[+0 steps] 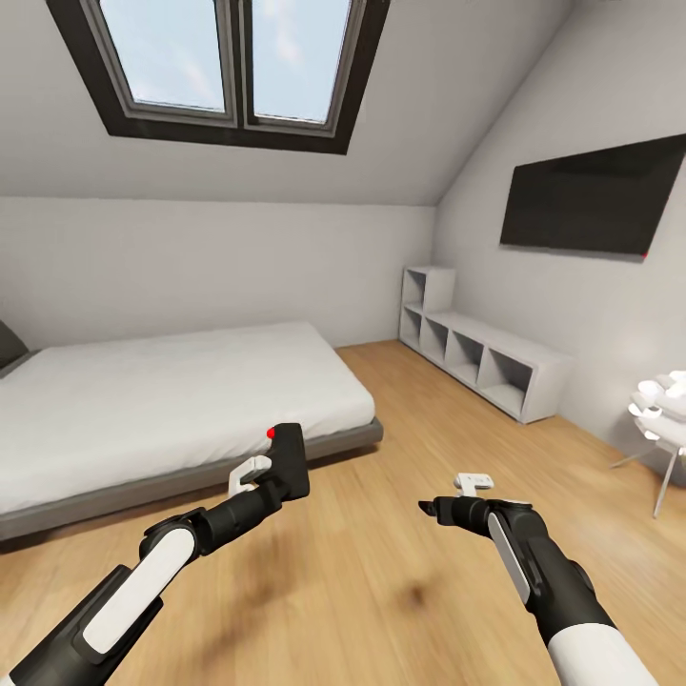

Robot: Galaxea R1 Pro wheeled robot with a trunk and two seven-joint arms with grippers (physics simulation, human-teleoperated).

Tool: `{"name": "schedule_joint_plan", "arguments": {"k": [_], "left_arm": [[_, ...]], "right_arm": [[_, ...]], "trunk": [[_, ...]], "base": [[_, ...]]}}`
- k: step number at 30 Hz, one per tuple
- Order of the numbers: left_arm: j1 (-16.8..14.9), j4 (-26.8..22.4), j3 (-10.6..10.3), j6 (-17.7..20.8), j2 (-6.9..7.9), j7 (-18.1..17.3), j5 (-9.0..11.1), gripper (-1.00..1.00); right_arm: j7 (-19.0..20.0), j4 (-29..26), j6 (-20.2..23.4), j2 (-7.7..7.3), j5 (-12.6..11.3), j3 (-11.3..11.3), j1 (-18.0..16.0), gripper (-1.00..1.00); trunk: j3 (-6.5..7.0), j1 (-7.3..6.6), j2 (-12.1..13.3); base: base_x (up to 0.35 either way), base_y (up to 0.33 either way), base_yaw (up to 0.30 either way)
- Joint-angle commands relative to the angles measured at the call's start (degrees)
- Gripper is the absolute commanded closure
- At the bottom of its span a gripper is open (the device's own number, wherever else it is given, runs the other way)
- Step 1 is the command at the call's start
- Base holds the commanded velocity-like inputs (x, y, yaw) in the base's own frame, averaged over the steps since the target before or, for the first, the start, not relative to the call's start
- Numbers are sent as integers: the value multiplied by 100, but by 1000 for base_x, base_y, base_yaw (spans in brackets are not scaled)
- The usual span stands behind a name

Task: Attach the digital camera to the camera tripod in the bedroom.

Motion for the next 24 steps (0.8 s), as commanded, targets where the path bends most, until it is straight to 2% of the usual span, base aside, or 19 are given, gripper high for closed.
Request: {"name": "schedule_joint_plan", "arguments": {"k": [1, 24], "left_arm": [[-5, -10, -9, 5, 5, 52, 42, 100], [-5, -19, -9, -1, 5, 52, 41, 100]], "right_arm": [[-2, -5, 34, 0, -43, -7, -3, -100], [0, -5, 34, 0, -45, -7, -3, -100]], "trunk": [[12, -23, 38], [425, -529, 961]], "base": [[0, 0, 0], [0, 0, 0]]}}
